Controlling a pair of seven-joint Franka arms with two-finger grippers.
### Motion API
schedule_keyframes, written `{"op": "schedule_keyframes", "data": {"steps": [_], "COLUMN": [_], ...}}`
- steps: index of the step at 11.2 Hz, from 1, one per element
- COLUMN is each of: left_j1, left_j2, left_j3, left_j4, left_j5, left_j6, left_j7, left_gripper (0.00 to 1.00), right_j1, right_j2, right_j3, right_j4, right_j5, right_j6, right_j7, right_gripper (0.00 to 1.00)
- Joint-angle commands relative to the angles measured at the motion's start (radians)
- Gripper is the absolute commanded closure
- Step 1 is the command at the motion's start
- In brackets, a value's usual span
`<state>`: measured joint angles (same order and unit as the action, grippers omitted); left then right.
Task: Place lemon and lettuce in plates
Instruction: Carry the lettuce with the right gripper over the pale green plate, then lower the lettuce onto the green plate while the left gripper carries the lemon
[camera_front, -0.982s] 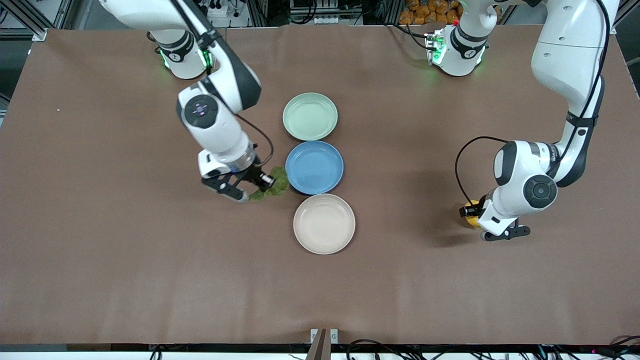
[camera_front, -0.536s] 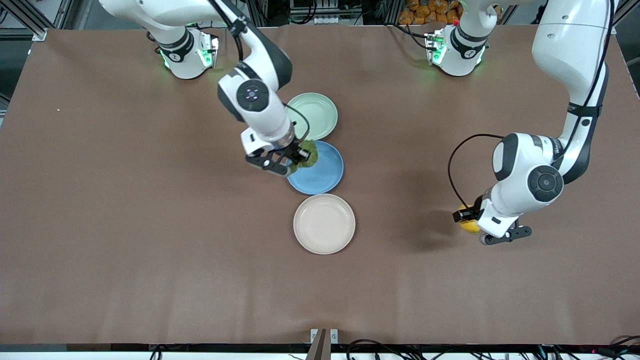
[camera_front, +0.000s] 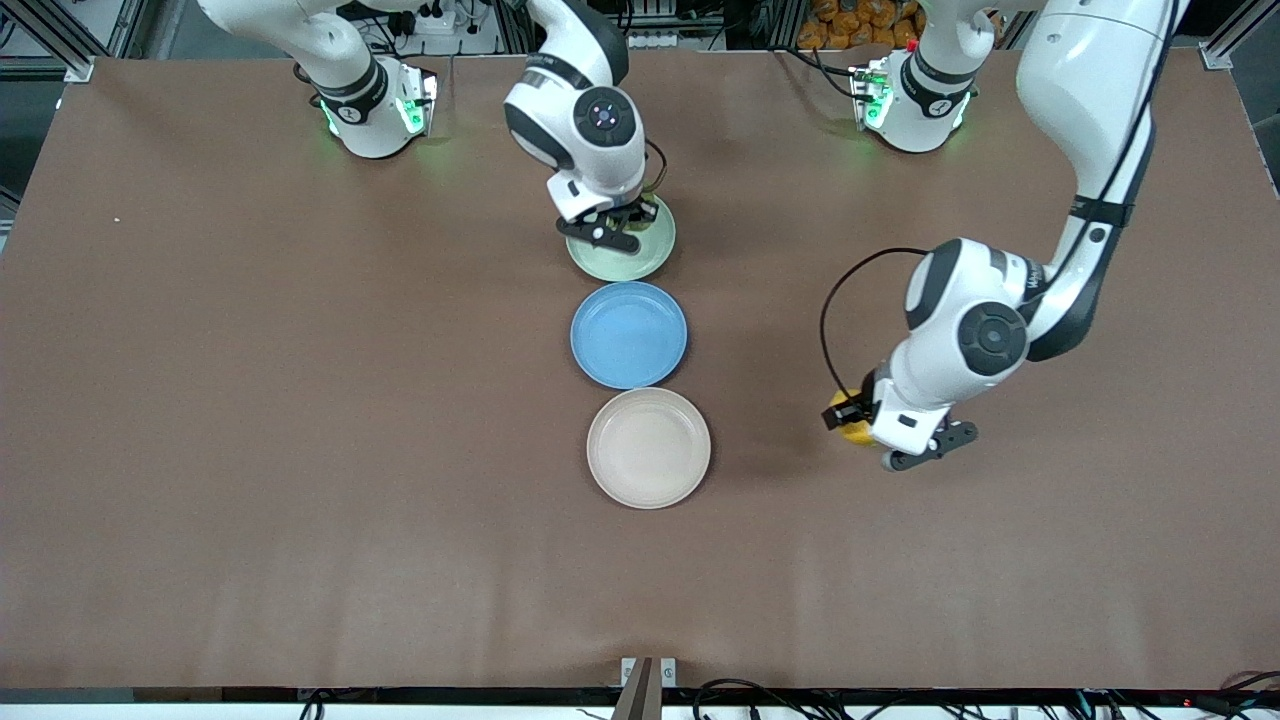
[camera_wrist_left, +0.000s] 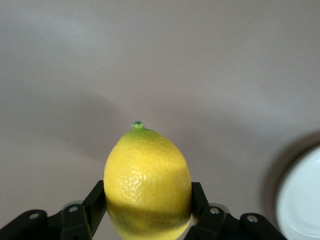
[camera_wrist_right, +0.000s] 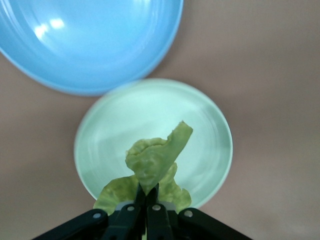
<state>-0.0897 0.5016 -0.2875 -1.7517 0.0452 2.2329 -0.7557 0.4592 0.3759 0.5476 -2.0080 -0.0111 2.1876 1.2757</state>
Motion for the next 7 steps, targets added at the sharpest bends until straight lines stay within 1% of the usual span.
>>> {"op": "schedule_keyframes", "data": {"steps": [1, 2, 3, 4, 6, 7], "left_j1": [-0.14, -0.181, -0.23, -0.272, -0.35, -0.389], "left_j2": [0.09, 0.139, 0.182, 0.204, 0.23, 0.245], "left_j3": [0.004, 0.008, 0.019, 0.039, 0.079, 0.112], "left_j4": [0.128, 0.185, 0.242, 0.268, 0.268, 0.27], "left_j5": [-0.011, -0.002, -0.002, -0.002, -0.002, -0.002], "left_j6": [-0.018, -0.012, -0.007, 0.014, 0.118, 0.175], "left_j7": [-0.23, -0.302, -0.348, -0.378, -0.418, -0.424], "left_gripper": [1.0, 1.0, 1.0, 1.0, 1.0, 1.0], "right_j1": [0.025, 0.045, 0.052, 0.052, 0.029, 0.015], "right_j2": [-0.011, 0.013, 0.029, 0.047, 0.075, 0.084], "right_j3": [0.034, 0.034, 0.032, 0.032, 0.031, 0.026], "right_j4": [-0.067, -0.068, -0.068, -0.066, -0.06, -0.058], "right_j5": [-0.029, -0.039, -0.079, -0.114, -0.148, -0.168], "right_j6": [0.052, 0.092, 0.112, 0.116, 0.116, 0.119], "right_j7": [0.045, 0.077, 0.097, 0.114, 0.116, 0.116], "right_gripper": [1.0, 1.0, 1.0, 1.0, 0.99, 0.81]}}
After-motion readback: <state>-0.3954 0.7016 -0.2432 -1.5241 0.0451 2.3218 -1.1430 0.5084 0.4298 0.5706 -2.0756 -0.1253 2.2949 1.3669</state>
